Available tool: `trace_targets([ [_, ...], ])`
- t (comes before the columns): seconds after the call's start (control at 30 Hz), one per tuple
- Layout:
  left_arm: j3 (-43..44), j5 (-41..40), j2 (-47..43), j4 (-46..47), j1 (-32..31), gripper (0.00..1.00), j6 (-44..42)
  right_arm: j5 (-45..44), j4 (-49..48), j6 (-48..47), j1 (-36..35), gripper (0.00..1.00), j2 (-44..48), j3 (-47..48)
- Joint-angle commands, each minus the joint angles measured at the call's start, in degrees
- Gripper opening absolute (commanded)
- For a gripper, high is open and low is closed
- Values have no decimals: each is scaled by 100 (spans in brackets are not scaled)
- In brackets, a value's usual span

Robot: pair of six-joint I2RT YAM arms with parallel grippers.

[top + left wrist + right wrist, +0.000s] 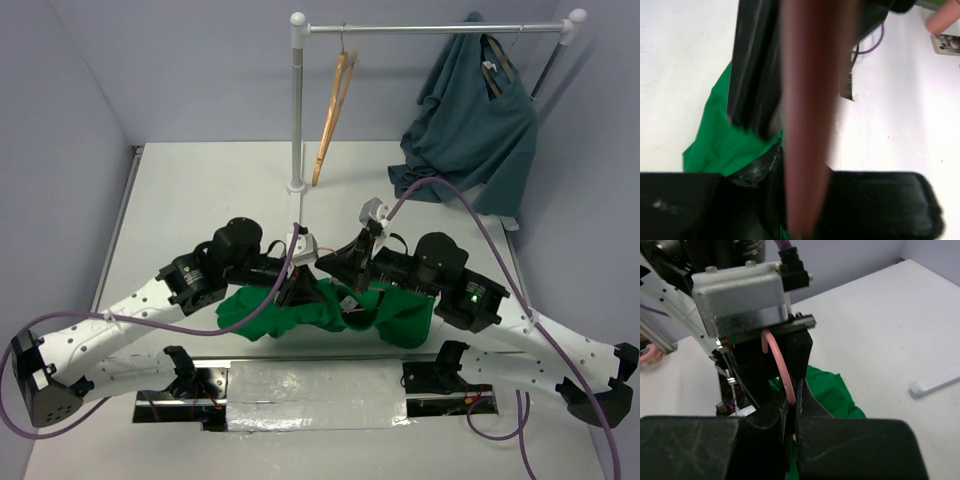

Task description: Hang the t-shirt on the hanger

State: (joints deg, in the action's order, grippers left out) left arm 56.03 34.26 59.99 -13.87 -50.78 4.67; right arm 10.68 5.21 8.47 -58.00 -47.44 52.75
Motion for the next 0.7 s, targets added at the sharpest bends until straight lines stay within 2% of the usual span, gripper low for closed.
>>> trace_targets([
  [0.0, 417, -392, -399, -167, -19, 30, -9, -627, 4, -144, -36, 0, 479, 130],
  [0.17, 909, -1043, -769, -976, -2, 40, -185, -1198, 734, -91, -27, 0, 912, 683],
  [0.27, 1103, -1483, -936, -1293, 7, 43, -203, -1340, 1086, -126, -27, 0, 1044, 973],
  [0.67, 1138, -2599, -1050, -1795, 7, 45, -238, -1665, 1605, -293, -27, 0, 1369, 1466],
])
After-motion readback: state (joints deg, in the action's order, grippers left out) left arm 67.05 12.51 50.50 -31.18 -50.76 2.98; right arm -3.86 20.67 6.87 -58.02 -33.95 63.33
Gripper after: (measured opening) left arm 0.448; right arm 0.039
